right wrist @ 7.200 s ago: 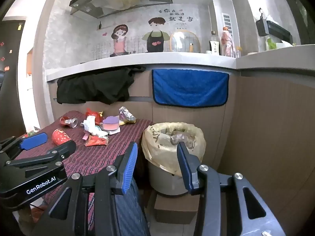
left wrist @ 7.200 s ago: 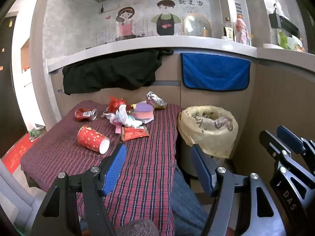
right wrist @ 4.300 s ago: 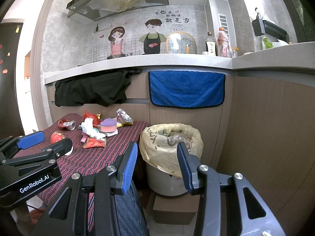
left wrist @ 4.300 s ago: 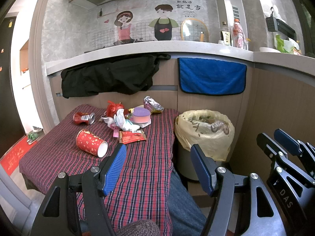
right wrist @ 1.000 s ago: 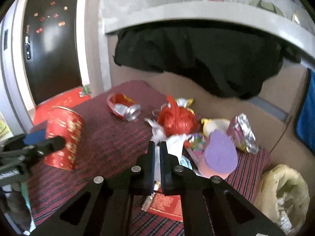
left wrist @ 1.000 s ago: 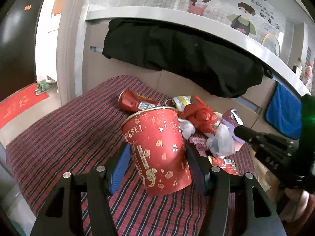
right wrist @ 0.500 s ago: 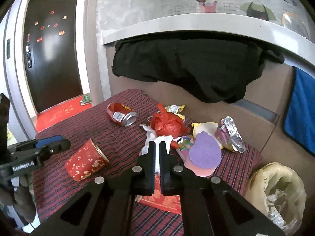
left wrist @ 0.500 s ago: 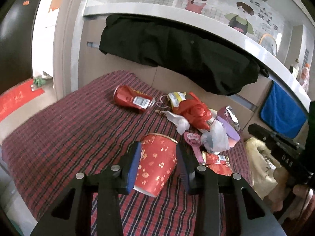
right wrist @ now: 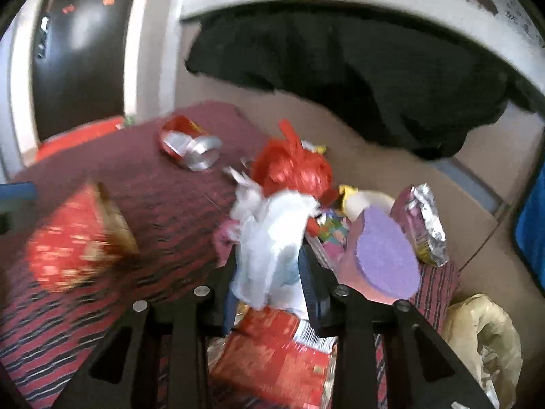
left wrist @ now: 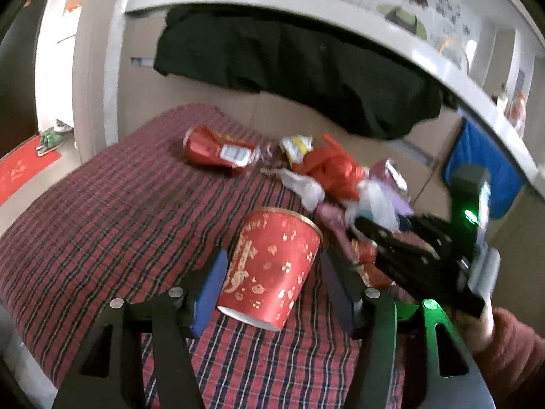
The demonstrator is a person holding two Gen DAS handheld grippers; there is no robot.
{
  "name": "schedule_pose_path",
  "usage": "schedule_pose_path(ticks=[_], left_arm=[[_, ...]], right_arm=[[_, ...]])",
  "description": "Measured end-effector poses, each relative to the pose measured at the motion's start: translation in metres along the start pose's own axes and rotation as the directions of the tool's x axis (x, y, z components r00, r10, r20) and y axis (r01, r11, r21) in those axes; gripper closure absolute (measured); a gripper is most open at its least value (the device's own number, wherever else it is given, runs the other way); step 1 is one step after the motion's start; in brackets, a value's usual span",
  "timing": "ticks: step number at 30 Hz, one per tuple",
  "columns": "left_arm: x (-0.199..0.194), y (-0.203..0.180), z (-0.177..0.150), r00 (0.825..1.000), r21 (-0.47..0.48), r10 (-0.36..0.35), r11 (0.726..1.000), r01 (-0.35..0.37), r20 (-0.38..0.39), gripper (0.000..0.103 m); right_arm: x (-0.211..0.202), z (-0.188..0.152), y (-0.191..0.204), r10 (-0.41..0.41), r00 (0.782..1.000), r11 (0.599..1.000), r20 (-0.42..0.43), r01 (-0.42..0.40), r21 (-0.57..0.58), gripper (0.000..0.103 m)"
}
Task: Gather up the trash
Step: 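Grasp the white plastic bag with the right gripper while the left gripper holds the cup, then carry the cup and bag over the bin and open both grippers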
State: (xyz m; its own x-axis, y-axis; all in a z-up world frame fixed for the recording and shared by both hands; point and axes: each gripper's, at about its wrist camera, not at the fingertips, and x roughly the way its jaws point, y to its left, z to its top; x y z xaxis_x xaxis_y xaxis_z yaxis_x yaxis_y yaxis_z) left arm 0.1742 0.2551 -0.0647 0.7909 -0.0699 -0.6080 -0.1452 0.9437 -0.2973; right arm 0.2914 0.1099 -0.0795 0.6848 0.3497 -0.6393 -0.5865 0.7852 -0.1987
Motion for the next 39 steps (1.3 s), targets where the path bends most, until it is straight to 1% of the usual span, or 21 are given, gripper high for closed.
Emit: schedule_pose_path(ticks=[2,3,4,5,6,9,12,14,17,22,25,29,33,37,39], left_arm=[[0.008,-0.001,-0.001,1.0,0.006,0.0,1.0,0.0,-0.03,0.044],[0.01,-0.002,0.0,0.999,0.009,0.004,1.0,-0.004,-0.035,0.044],[0.012,-0.003,0.001,0.999,0.015,0.008,1.0,-0.007,-0.035,0.044],[0.013,-0.004,0.002,0.999,0.02,0.01,1.0,-0.009,-0.036,0.044],[0.015,-0.005,0.003,0.999,0.026,0.013,1.0,-0.012,-0.037,0.044],[0.024,-0.008,0.006,0.999,0.031,0.019,0.999,-0.017,-0.049,0.044],[0.035,-0.009,0.009,0.997,0.035,0.023,0.999,-0.021,-0.075,0.044],[0.042,-0.008,0.009,0.995,0.031,0.026,0.999,-0.023,-0.098,0.044],[0.046,-0.008,0.011,0.994,0.026,0.031,0.999,-0.029,-0.1,0.044],[0.053,-0.01,0.015,0.989,0.031,0.055,0.998,-0.051,-0.136,0.043],[0.05,-0.009,0.016,0.987,0.021,0.054,0.998,-0.051,-0.152,0.045],[0.047,-0.014,0.015,0.984,0.046,0.067,0.997,-0.061,-0.162,0.046],[0.047,-0.015,0.014,0.983,0.046,0.074,0.997,-0.067,-0.168,0.046],[0.053,-0.011,0.016,0.981,0.036,0.064,0.998,-0.058,-0.185,0.042],[0.055,-0.008,0.017,0.979,0.013,0.047,0.999,-0.046,-0.198,0.041]], right_arm=[[0.017,0.002,-0.006,-0.019,0.998,1.0,-0.063,0.02,0.018,0.078],[0.017,0.002,-0.011,-0.009,0.998,0.999,-0.058,0.011,0.031,0.082],[0.013,0.003,-0.016,0.014,0.999,0.998,-0.047,-0.011,0.056,0.089],[0.008,0.007,-0.023,0.047,0.998,0.995,-0.036,-0.044,0.085,0.093],[0.001,0.01,-0.028,0.072,0.997,0.992,-0.021,-0.069,0.107,0.095],[-0.021,0.019,-0.038,0.101,0.994,0.986,0.029,-0.104,0.133,0.095],[-0.033,0.024,-0.041,0.129,0.991,0.98,0.041,-0.134,0.144,0.095],[-0.04,0.024,-0.04,0.13,0.991,0.981,0.043,-0.135,0.141,0.095],[-0.047,0.021,-0.039,0.115,0.992,0.984,0.048,-0.12,0.131,0.095],[-0.049,0.016,-0.043,0.134,0.99,0.978,0.046,-0.14,0.153,0.095],[-0.054,0.013,-0.048,0.15,0.987,0.973,0.05,-0.156,0.17,0.095],[-0.061,0.011,-0.051,0.138,0.989,0.974,0.059,-0.146,0.171,0.095],[-0.068,0.008,-0.053,0.14,0.988,0.973,0.062,-0.149,0.177,0.095],[-0.076,0.006,-0.054,0.138,0.988,0.974,0.072,-0.149,0.173,0.095],[-0.08,0.004,-0.055,0.132,0.988,0.975,0.077,-0.144,0.17,0.095]])
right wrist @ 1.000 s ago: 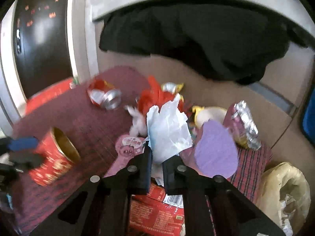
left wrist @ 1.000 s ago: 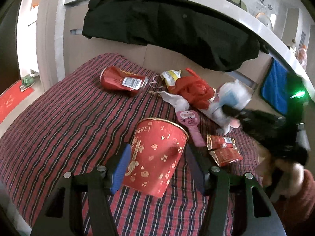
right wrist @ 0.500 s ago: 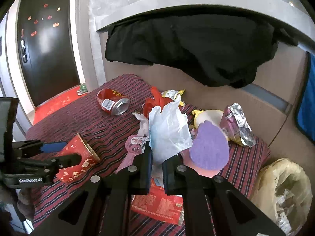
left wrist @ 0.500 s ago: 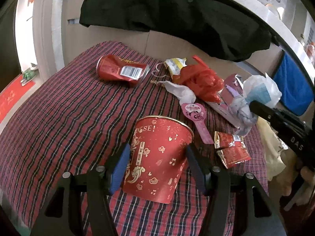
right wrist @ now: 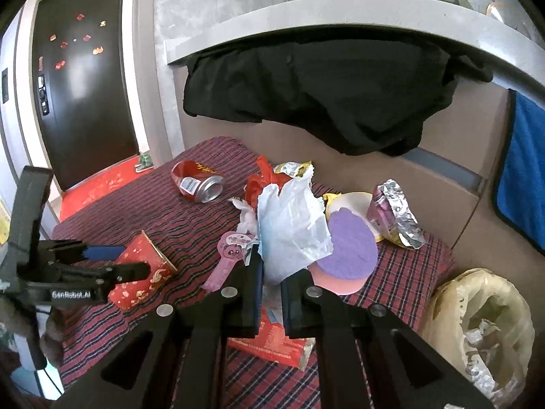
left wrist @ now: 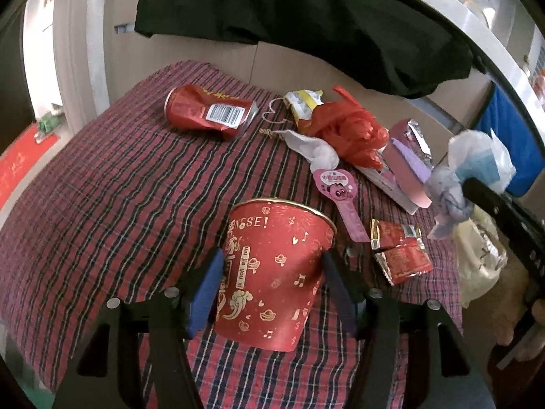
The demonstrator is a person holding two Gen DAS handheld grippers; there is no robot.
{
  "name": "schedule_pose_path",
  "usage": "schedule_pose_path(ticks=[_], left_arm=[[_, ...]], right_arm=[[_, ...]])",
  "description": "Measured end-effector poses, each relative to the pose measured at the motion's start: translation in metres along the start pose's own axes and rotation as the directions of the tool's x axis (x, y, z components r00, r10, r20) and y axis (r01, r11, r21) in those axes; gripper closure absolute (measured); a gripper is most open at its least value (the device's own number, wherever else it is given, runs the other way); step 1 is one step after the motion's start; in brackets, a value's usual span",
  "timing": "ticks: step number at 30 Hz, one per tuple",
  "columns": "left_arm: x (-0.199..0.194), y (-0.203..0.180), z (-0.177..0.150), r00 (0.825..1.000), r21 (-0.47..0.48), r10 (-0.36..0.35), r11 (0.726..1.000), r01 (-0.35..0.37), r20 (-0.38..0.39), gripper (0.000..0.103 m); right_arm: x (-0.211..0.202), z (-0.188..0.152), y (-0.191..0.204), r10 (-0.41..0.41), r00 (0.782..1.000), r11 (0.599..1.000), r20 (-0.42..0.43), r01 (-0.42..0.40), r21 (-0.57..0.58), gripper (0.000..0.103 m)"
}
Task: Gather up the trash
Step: 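Carry the cup and bag over the bin and open both grippers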
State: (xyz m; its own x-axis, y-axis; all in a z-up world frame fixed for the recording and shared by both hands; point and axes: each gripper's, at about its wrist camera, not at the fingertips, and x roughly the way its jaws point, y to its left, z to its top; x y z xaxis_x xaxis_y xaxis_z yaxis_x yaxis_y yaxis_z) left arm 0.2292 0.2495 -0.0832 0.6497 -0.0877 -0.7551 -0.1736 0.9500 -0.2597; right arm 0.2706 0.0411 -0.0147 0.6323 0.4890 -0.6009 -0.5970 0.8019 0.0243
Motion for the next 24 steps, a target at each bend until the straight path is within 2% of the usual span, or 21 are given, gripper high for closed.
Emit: schedule_pose_path(ticks=[2,6,9,12,15,18,21,22,24], left_arm=[[0.005,0.002,0.002,0.999,-0.013,-0.022,1.0,0.022,-0.03,0.038],[0.012,0.003,0.003,0.996,-0.048,-0.049,0.998,0.045,-0.073,0.038],[0.0,0.004,0.005,0.998,-0.098,-0.058,0.994,0.054,-0.037,0.042],[-0.021,-0.006,0.007,0.998,-0.065,-0.047,0.997,0.05,0.051,0.043],[-0.042,-0.024,0.011,0.987,-0.018,-0.067,0.997,0.07,0.146,0.043],[-0.065,-0.055,0.019,0.96,0.052,-0.076,0.997,0.064,0.269,0.043],[-0.086,-0.097,0.028,0.911,0.126,-0.115,0.989,0.07,0.395,0.043],[-0.092,-0.12,0.031,0.886,0.162,-0.138,0.984,0.072,0.442,0.043],[-0.093,-0.155,0.035,0.857,0.215,-0.177,0.973,0.08,0.484,0.043]], right_arm=[[-0.002,-0.002,-0.001,-0.002,1.0,1.0,-0.002,0.002,0.002,0.095],[-0.004,-0.005,-0.003,0.009,1.0,1.0,-0.012,-0.008,0.021,0.095],[-0.009,-0.007,-0.005,0.004,1.0,1.0,-0.004,-0.004,0.021,0.095],[-0.014,-0.008,-0.01,0.002,1.0,1.0,-0.001,-0.002,0.025,0.095],[-0.022,-0.005,-0.017,0.001,1.0,0.999,0.024,-0.002,0.05,0.095],[-0.038,0.002,-0.029,-0.003,0.997,0.997,0.072,-0.002,0.072,0.095],[-0.067,0.013,-0.047,-0.044,0.989,0.996,0.142,0.033,0.077,0.095],[-0.076,0.015,-0.053,-0.057,0.986,0.996,0.159,0.045,0.08,0.095],[-0.1,0.021,-0.071,-0.099,0.975,0.992,0.198,0.082,0.095,0.095]])
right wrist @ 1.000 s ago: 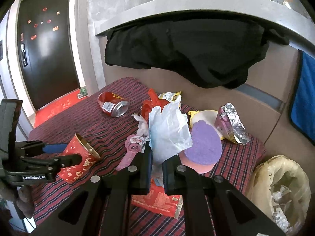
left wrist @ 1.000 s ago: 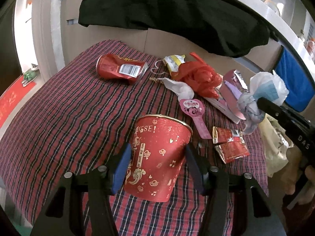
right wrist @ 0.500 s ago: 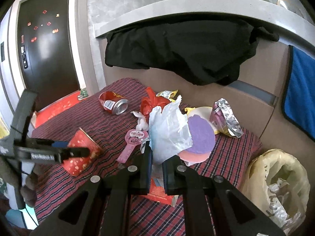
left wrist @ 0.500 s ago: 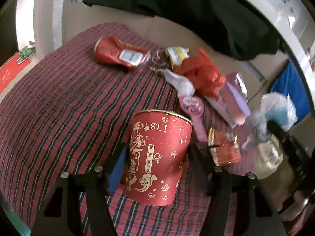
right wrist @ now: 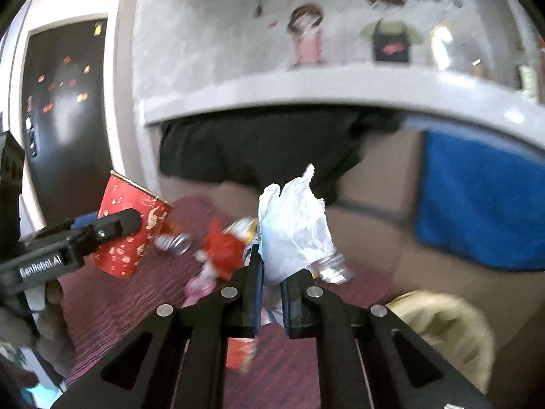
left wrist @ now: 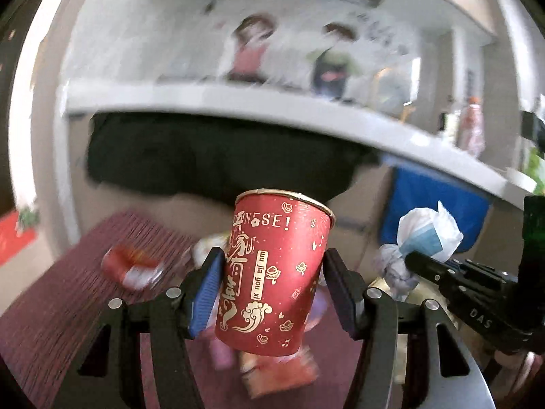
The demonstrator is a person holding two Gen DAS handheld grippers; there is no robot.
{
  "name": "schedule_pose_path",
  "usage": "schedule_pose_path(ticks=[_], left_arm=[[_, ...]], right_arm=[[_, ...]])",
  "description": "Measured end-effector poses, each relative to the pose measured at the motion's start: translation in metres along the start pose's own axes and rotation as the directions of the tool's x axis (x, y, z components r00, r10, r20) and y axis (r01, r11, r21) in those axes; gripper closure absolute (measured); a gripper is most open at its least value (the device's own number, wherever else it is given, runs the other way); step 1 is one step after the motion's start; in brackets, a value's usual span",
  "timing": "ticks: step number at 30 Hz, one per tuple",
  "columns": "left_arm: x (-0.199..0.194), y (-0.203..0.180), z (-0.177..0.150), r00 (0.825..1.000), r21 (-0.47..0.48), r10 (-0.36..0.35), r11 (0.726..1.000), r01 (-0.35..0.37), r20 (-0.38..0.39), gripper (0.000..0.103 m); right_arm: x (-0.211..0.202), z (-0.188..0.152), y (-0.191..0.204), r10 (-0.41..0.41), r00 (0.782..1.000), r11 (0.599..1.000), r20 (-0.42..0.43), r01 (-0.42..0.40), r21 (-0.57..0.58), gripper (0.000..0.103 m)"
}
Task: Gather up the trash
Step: 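Carry the cup and bag over the bin and open both grippers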
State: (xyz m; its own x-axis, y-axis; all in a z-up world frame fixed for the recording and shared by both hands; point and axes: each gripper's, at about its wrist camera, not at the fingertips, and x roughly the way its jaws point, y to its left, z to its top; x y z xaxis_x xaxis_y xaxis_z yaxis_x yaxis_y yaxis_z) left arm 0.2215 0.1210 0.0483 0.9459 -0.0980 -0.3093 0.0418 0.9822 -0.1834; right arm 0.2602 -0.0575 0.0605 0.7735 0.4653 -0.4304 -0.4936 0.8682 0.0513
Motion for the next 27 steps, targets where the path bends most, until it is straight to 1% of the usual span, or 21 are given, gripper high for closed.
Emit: schedule_pose_path(ticks=[3,5,7,11,13,15,20,27], left_arm=[[0.021,-0.043,0.005,0.997,0.029,-0.074,0.997,0.073,0.031,0.043],[0.035,-0.067,0.003,0.994,0.04,-0.11,0.993,0.108,0.025,0.043],[0.053,-0.095,-0.002,0.99,0.057,-0.141,0.988,0.141,-0.004,0.043],[0.081,-0.132,-0.016,0.979,0.076,-0.193,0.977,0.197,-0.06,0.043],[0.093,-0.15,-0.026,0.974,0.081,-0.213,0.972,0.22,-0.082,0.043],[0.104,-0.158,-0.032,0.969,0.075,-0.225,0.97,0.232,-0.099,0.043],[0.129,-0.173,-0.053,0.959,0.055,-0.247,0.965,0.256,-0.139,0.043],[0.16,-0.178,-0.069,0.95,0.045,-0.24,0.966,0.254,-0.201,0.043]], right_arm=[[-0.031,0.012,-0.036,-0.059,0.997,0.998,0.051,0.057,0.027,0.095],[-0.051,0.015,-0.062,-0.109,0.992,0.993,0.069,0.106,0.045,0.095],[-0.062,0.014,-0.082,-0.156,0.985,0.987,0.074,0.152,0.056,0.095],[-0.076,-0.001,-0.123,-0.263,0.963,0.963,0.063,0.258,0.083,0.095],[-0.076,-0.011,-0.138,-0.289,0.956,0.954,0.046,0.284,0.092,0.095],[-0.072,-0.021,-0.15,-0.302,0.953,0.948,0.022,0.298,0.114,0.095],[-0.054,-0.044,-0.174,-0.301,0.953,0.938,-0.034,0.302,0.169,0.095],[-0.029,-0.064,-0.19,-0.286,0.955,0.934,-0.08,0.296,0.201,0.095]])
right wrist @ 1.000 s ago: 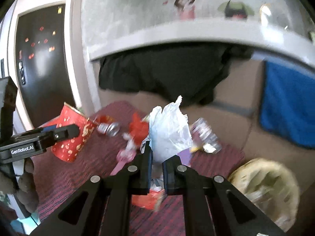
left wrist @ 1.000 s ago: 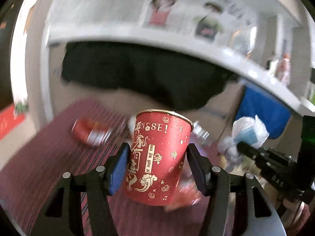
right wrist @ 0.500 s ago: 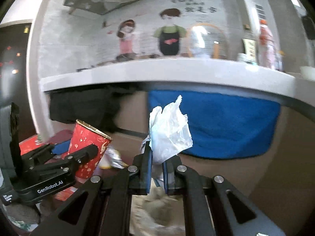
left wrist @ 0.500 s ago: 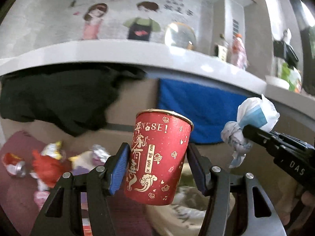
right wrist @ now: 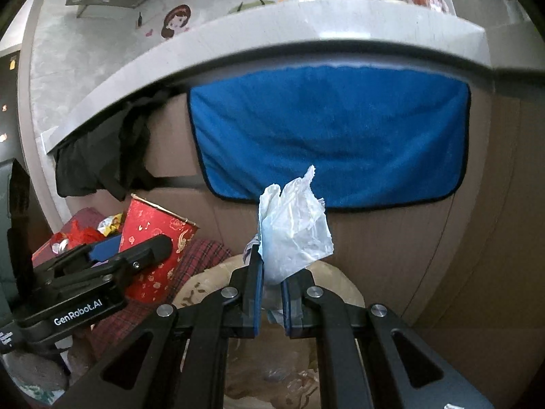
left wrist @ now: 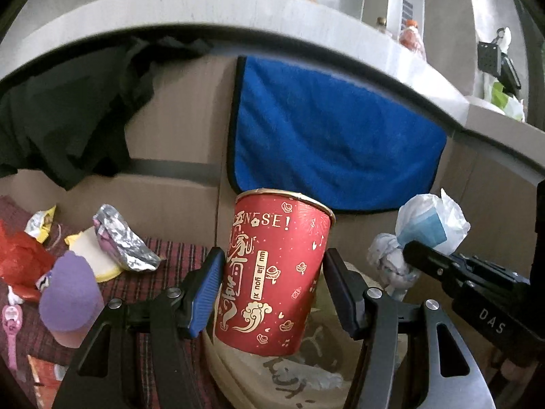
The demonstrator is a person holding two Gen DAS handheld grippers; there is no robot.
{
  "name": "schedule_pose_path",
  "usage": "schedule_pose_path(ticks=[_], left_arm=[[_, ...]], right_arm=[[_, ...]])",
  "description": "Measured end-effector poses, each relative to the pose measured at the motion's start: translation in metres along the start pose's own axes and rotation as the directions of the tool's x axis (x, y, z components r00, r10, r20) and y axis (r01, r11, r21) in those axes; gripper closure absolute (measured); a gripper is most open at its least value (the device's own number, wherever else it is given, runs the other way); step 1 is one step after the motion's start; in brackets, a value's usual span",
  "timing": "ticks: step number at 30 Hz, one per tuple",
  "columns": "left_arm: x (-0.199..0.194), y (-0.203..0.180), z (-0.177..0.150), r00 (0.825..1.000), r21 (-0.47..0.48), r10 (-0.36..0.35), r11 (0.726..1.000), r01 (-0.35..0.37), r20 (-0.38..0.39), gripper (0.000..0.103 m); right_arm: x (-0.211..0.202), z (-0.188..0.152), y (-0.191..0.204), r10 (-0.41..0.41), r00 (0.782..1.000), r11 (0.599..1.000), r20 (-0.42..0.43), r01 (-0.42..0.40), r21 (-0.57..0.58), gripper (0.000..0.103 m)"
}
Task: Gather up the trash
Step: 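Carry the cup and bag over the bin and open both grippers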
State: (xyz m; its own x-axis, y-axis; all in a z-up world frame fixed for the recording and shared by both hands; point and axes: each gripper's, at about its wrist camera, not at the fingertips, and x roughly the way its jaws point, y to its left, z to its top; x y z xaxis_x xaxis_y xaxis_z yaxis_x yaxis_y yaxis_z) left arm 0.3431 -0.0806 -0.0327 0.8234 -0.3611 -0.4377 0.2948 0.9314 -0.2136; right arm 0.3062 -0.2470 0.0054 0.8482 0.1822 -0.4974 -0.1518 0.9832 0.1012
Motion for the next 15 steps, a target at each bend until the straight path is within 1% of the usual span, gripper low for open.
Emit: schedule_pose_path(ticks=[6,11,12,14,15], left_arm=[[0.025,0.002,-0.005,0.998,-0.01,-0.017,1.0,0.016,-0.054,0.043],[0.038,0.002,-0.003,0.997,-0.026,-0.039,0.999,0.037,-0.07,0.043],[0.04,0.003,-0.003,0.996,-0.032,-0.05,0.998,0.047,-0.07,0.043],[0.042,0.003,-0.002,0.994,-0.042,-0.082,0.996,0.079,-0.073,0.041],[0.044,0.004,-0.002,0.99,-0.047,-0.109,0.993,0.106,-0.084,0.04]], right_arm=[[0.021,-0.008,-0.012,0.0,1.0,1.0,-0.025,0.0,0.03,0.094],[0.033,-0.012,-0.022,0.007,0.999,0.999,-0.043,-0.004,0.054,0.094],[0.033,-0.013,-0.024,0.006,0.999,0.998,-0.042,-0.004,0.055,0.092],[0.037,-0.014,-0.026,0.008,0.999,0.998,-0.037,-0.006,0.067,0.092],[0.038,-0.015,-0.027,0.006,0.999,0.997,-0.038,-0.003,0.071,0.087]])
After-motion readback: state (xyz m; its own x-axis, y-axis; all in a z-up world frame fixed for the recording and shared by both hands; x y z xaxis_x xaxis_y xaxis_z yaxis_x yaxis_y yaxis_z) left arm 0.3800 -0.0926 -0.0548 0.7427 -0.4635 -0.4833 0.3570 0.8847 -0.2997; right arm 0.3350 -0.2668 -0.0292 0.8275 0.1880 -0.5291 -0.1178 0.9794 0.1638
